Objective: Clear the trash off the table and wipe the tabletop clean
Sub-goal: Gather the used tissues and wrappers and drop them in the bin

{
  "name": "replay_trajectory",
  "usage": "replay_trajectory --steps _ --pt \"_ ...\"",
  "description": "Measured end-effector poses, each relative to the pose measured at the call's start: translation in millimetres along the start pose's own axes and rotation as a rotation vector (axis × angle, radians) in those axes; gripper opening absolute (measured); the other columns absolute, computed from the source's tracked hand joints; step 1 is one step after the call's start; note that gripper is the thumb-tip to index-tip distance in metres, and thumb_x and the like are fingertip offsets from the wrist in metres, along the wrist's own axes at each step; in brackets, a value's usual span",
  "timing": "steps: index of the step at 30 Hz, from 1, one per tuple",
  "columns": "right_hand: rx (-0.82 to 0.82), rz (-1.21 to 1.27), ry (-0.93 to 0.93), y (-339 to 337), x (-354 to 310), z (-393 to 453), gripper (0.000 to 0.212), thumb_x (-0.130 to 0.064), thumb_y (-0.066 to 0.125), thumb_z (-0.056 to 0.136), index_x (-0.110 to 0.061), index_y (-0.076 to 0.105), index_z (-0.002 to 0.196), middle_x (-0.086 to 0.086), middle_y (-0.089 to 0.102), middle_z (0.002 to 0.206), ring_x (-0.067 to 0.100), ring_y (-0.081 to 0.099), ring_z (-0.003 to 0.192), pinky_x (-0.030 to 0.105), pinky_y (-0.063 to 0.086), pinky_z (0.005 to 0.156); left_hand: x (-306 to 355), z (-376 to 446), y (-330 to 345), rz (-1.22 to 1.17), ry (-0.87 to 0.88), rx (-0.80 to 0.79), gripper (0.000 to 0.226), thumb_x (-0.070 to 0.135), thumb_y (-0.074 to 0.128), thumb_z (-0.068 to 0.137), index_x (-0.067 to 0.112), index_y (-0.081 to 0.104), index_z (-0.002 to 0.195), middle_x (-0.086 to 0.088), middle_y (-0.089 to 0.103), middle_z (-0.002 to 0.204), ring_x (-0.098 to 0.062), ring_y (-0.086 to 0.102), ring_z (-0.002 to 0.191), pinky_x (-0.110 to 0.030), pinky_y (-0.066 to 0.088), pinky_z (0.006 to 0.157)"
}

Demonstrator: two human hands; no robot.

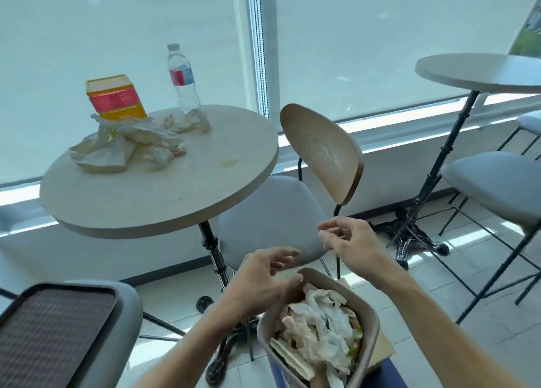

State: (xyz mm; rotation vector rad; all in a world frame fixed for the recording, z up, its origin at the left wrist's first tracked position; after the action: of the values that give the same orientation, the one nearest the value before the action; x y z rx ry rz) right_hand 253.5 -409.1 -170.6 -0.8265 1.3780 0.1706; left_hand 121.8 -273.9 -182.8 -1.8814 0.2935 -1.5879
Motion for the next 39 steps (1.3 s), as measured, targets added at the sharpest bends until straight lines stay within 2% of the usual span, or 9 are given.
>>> replay_trajectory --steps 10,16,20,23,28,30,33,35,39 --pt "-0.047 0.112 -0.263 42 -149 50 0.007 -0.021 0.067 0.093 -0.025 0.071 0.095 0.006 0.071 0.091 0.018 0.068 0.086 0.02 0.055 0.071 41 -10 -185 -0.017 0.156 0.34 0.018 0.028 0.075 0.082 0.035 0.072 0.099 0.011 0.073 0.091 -0.003 0.068 0.085 -0.02 0.056 0.074" --pt "-0.098 0.06 -0.327 88 -204 85 0.007 -0.025 0.066 0.093 -0.026 0.072 0.097 0.002 0.071 0.089 0.017 0.069 0.086 0.029 0.056 0.078 2 3 -281 0.054 0.082 0.535 0.012 0.025 0.075 0.083 0.032 0.072 0.092 0.009 0.072 0.085 -0.002 0.067 0.078 -0.017 0.052 0.068" --pt "-0.074 -0.014 -0.374 120 -232 107 0.009 -0.024 0.066 0.092 -0.024 0.072 0.098 -0.006 0.071 0.08 0.009 0.065 0.074 0.02 0.053 0.069 -39 16 -332 0.098 -0.016 0.674 0.008 0.021 0.075 0.083 0.028 0.073 0.085 0.011 0.071 0.079 -0.003 0.066 0.07 -0.013 0.047 0.062" --pt "-0.05 -0.082 -0.408 146 -251 124 0.015 -0.024 0.066 0.09 -0.027 0.07 0.105 -0.006 0.071 0.087 0.008 0.064 0.078 0.018 0.049 0.071 -70 25 -360 0.113 -0.083 0.746 0.006 0.018 0.074 0.083 0.024 0.072 0.082 0.008 0.071 0.077 -0.008 0.066 0.072 -0.022 0.052 0.067" --pt "-0.052 -0.362 -0.45 201 -274 159 0.049 -0.033 0.066 0.09 -0.029 0.053 0.138 0.005 0.055 0.126 0.022 0.052 0.118 0.03 0.041 0.101 -105 34 -399 0.123 -0.13 0.84 0.008 0.017 0.073 0.081 0.022 0.071 0.087 0.005 0.07 0.082 -0.012 0.066 0.077 -0.029 0.054 0.074" --pt "-0.057 -0.449 -0.437 222 -278 170 0.057 -0.038 0.062 0.091 -0.029 0.046 0.144 0.009 0.049 0.132 0.026 0.042 0.129 0.034 0.035 0.106 -114 38 -409 0.131 -0.14 0.848 0.016 0.019 0.074 0.08 0.023 0.071 0.095 0.003 0.069 0.089 -0.014 0.065 0.079 -0.031 0.054 0.076" --pt "-0.057 -0.576 -0.418 245 -280 185 0.057 -0.043 0.057 0.093 -0.033 0.041 0.147 0.01 0.049 0.13 0.029 0.044 0.127 0.039 0.037 0.104 -125 46 -418 0.161 -0.162 0.814 0.033 0.024 0.075 0.077 0.027 0.067 0.109 0.001 0.064 0.101 -0.013 0.061 0.079 -0.03 0.049 0.075" --pt "-0.054 -0.586 -0.399 253 -280 193 0.052 -0.035 0.057 0.094 -0.035 0.045 0.144 0.01 0.055 0.126 0.03 0.051 0.122 0.039 0.042 0.1 -130 50 -419 0.156 -0.162 0.774 0.042 0.027 0.075 0.078 0.028 0.063 0.118 0.0 0.06 0.107 -0.012 0.058 0.08 -0.028 0.046 0.075" --pt "0.05 -0.357 -0.388 245 -288 200 0.036 -0.008 0.055 0.091 -0.025 0.069 0.12 0.007 0.071 0.11 0.021 0.064 0.107 0.021 0.043 0.09 -136 57 -420 0.179 -0.14 0.711 0.051 0.031 0.074 0.08 0.028 0.058 0.128 -0.003 0.057 0.114 -0.016 0.056 0.086 -0.03 0.046 0.079"
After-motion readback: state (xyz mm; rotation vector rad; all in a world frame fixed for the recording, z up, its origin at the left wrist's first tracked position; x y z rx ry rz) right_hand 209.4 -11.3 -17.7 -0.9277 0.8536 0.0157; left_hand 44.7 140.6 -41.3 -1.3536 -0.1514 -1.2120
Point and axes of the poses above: each hand's wrist, its own z-axis towards the middle knuckle, its own y-axis out of the palm, x = y × z, the point moved 7 cm from there along z, towards the middle knuckle
